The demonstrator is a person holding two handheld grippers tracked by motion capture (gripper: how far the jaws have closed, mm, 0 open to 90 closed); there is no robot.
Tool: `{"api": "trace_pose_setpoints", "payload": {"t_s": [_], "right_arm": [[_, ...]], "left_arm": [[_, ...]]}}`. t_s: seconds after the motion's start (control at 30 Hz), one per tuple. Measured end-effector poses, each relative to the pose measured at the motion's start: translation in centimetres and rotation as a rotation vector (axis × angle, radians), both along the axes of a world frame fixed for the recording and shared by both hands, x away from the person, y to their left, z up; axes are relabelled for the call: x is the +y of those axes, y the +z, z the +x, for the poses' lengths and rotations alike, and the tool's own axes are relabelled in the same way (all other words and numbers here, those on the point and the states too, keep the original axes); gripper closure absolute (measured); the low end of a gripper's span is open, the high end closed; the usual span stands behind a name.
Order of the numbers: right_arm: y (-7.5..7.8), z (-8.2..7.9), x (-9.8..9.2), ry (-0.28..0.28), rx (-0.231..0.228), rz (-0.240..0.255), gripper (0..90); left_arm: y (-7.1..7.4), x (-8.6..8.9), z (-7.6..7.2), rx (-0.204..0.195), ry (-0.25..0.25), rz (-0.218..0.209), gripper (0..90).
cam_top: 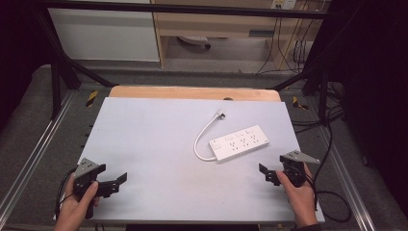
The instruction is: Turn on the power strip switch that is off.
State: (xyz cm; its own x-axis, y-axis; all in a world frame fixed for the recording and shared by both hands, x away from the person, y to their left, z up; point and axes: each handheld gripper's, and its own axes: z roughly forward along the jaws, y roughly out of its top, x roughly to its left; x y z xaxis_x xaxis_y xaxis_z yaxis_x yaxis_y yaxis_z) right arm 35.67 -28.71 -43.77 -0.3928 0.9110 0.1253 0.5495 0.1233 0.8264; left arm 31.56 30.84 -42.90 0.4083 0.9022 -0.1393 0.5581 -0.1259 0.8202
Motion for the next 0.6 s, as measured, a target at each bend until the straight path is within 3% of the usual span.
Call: {"api": "trace_pose_setpoints", "payload": {"t_s": [0.3,0.6], "right_arm": [[1.1,-0.1,-0.1,-0.003,-0.039,0.01,5.6],[3.4,0.7,-0.2,0.011,-0.077,0.002,5.2]], "left_arm": [[-0.2,0.0,0.1,0.01,-0.002,0.005,7.6],[-0.3,-0.1,0.1,0.015,-0.013,0.009,7.6]]}}
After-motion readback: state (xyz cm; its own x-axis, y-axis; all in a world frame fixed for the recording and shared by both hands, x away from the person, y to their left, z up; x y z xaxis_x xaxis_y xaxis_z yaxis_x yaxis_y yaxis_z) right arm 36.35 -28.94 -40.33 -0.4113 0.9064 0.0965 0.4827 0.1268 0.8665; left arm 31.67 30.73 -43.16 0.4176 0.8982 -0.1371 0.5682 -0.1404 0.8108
